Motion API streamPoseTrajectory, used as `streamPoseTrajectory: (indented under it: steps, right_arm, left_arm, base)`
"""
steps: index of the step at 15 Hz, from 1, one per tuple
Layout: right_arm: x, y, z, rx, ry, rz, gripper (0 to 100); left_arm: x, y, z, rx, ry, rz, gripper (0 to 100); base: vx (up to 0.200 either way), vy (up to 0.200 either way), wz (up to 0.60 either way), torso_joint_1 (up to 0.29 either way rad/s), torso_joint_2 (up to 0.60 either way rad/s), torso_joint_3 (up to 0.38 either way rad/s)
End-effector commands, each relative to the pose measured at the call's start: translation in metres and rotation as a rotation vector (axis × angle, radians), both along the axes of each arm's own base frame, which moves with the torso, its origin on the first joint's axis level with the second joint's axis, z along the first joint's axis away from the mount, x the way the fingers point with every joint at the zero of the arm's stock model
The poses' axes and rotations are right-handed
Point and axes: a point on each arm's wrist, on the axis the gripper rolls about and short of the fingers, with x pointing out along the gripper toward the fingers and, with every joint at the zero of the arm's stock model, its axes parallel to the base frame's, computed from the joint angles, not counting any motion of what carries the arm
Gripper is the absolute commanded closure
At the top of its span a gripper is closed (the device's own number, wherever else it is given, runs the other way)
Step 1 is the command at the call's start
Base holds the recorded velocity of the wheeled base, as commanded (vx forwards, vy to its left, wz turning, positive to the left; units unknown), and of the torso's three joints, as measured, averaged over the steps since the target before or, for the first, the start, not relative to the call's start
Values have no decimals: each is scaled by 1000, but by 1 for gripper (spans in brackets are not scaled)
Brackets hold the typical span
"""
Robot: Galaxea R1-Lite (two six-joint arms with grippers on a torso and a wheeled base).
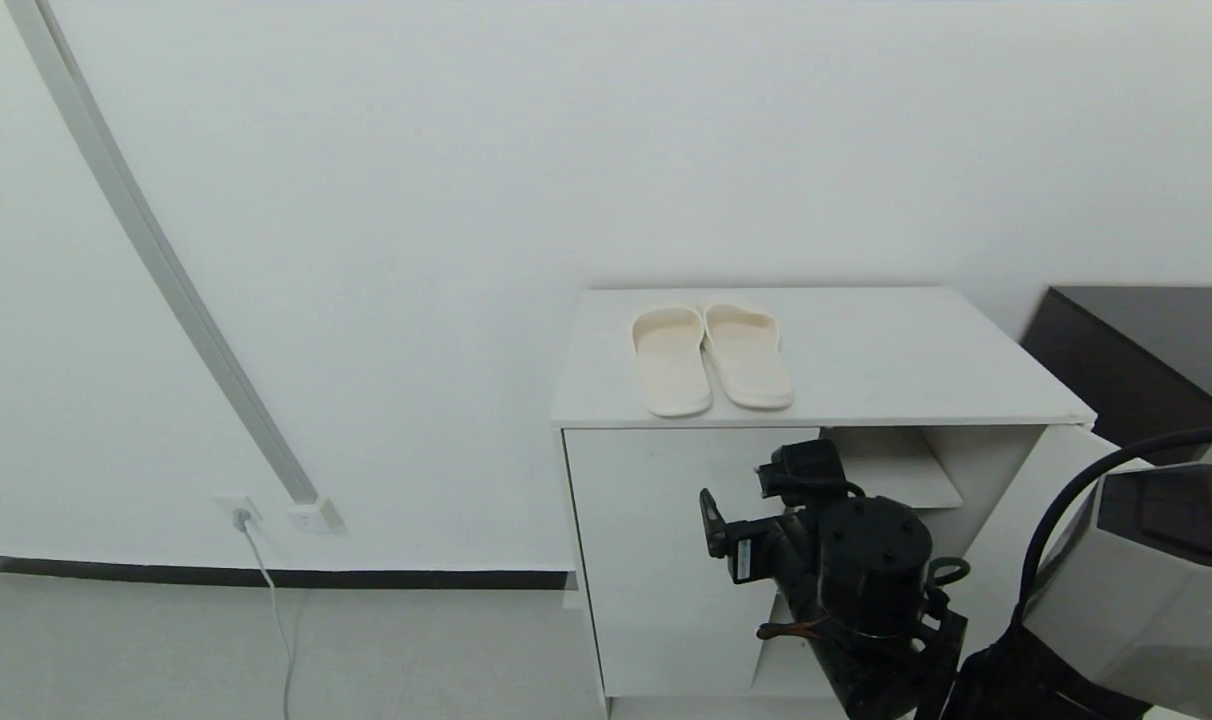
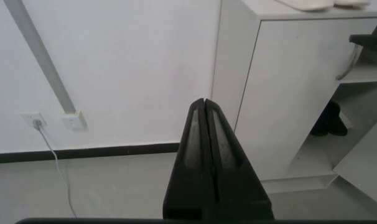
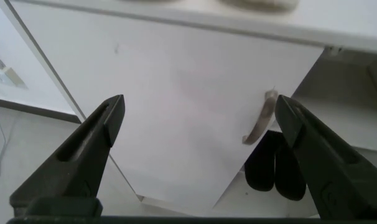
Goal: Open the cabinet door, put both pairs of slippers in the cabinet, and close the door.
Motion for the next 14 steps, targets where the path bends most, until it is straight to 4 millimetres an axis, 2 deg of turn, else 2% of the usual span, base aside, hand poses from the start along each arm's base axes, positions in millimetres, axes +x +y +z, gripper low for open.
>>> streamPoseTrajectory:
  steps: [1, 7, 11, 13, 14]
  right_arm:
    - [0, 0, -1, -3, 3, 1, 0]
    - [1, 0, -5, -9, 8, 1, 0]
    - [1, 1, -9, -1, 4, 36, 0]
    - [6, 5, 0, 7, -11, 36, 0]
    - [16, 9, 8, 10, -12, 25, 0]
  left_arm:
    - [0, 0, 0, -1, 1, 1, 100]
    - [0, 0, 0, 0, 1, 0, 100]
    - [0, 0, 0, 0, 1, 1, 100]
    - [0, 0, 0, 0, 1, 0, 100]
    - [0, 0, 0, 2, 1, 0, 100]
  base:
    - [0, 0, 0, 266, -598, -330]
    - [0, 0, 0, 199, -456, -252]
    - [0, 0, 0, 12, -19, -12]
    - [0, 0, 0, 0, 0, 0]
    - [0, 0, 0, 0, 0, 0]
